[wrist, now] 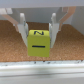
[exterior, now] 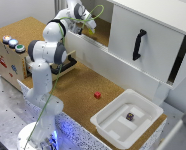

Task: Put the yellow object on top of the drawer

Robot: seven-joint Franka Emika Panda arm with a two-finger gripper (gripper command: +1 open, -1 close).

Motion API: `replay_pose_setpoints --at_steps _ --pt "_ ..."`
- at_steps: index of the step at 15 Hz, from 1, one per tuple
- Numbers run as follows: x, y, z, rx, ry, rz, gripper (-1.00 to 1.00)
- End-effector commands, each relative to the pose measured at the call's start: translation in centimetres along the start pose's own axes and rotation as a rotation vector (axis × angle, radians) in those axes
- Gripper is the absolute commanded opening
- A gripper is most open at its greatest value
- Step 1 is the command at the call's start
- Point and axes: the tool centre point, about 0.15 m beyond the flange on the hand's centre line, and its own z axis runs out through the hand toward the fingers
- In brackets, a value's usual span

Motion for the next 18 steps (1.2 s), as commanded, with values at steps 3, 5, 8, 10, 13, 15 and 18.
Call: replay_pose_setpoints --at_steps 3,5,8,10,13,15,18 --pt "-6.7 -0.9 -2.1 0.245 0.033 -0.247 -1.0" --pt "-8.2 -2.7 -2.8 0.319 0.023 -0.37 -1.0" --pt "-11.7 -6.2 -5.0 0.441 0.025 -0.584 -1.0" --pt "-13.4 -8.1 -6.6 0.488 0.024 -0.685 -1.0" --pt "-15.9 -11.0 -9.2 0.527 0.022 -0.836 -1.0" --pt "-17.4 -13.4 -10.5 0.585 0.006 -0.914 -1.0" --pt "-19.9 -17.6 -12.0 0.64 -0.009 -1.029 -1.0"
